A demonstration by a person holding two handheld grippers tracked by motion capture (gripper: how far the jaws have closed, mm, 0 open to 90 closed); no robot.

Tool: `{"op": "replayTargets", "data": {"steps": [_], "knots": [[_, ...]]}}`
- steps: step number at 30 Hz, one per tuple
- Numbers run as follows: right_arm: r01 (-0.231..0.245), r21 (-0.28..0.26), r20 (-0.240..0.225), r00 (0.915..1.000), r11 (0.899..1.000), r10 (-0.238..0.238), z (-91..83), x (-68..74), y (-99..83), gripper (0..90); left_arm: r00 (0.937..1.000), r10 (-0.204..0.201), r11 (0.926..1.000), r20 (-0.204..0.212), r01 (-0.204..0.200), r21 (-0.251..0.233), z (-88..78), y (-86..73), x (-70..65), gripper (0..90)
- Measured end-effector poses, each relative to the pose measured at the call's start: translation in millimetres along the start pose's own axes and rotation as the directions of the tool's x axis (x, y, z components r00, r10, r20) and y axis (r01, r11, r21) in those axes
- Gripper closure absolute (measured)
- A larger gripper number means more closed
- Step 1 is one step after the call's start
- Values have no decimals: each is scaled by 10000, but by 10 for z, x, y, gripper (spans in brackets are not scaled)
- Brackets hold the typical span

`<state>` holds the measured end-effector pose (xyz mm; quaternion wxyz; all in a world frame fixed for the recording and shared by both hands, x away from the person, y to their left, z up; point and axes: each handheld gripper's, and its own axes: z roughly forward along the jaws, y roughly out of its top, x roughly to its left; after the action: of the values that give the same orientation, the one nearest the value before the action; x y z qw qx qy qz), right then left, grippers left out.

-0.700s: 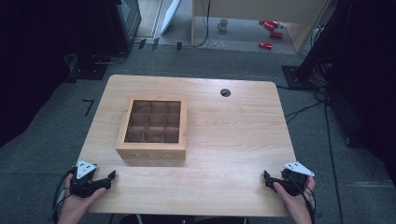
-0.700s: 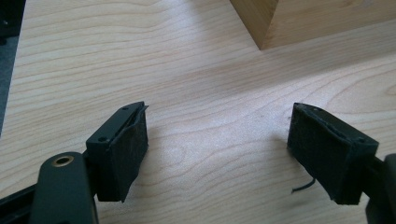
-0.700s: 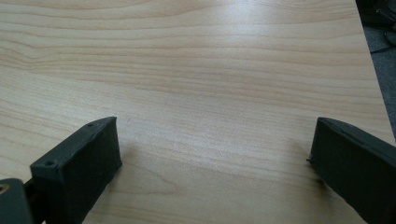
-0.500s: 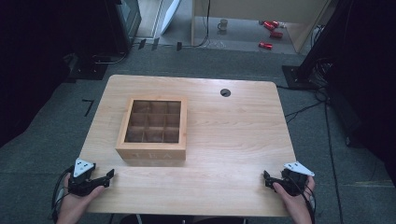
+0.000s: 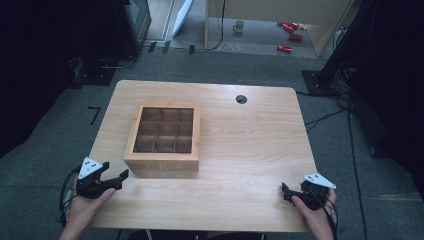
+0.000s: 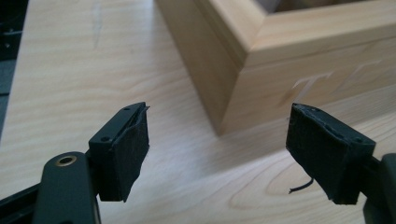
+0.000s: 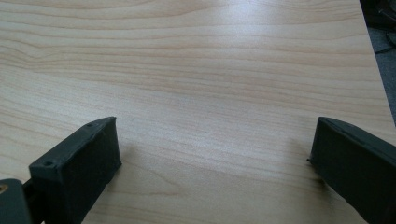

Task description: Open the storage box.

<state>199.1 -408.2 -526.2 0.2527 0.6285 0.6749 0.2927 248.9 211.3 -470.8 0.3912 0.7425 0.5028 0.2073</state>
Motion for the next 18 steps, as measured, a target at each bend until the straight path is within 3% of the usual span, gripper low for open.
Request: {"op": "replayTargets", "data": {"steps": [5,10,14,16,18], "knots": [[25,17,-55,10000,10000,-25,-1,6,-1,14,9993,233,9997,304,-231,-51,77,96,-63,232],[25,-6,-34,10000,10000,-25,-4,17,-3,17,9986,411,9992,344,-411,-7,144,147,-91,245],[1,101,-324,9995,9999,2,-17,81,20,21,9968,579,9983,543,-580,6,193,159,-79,260],[-93,13,-458,9989,10000,94,-27,120,48,21,9954,399,9992,871,-388,-135,193,156,-57,266],[-11,-103,-346,9994,9999,8,-53,156,88,21,9941,468,9982,981,-428,-423,172,176,-50,294]]}}
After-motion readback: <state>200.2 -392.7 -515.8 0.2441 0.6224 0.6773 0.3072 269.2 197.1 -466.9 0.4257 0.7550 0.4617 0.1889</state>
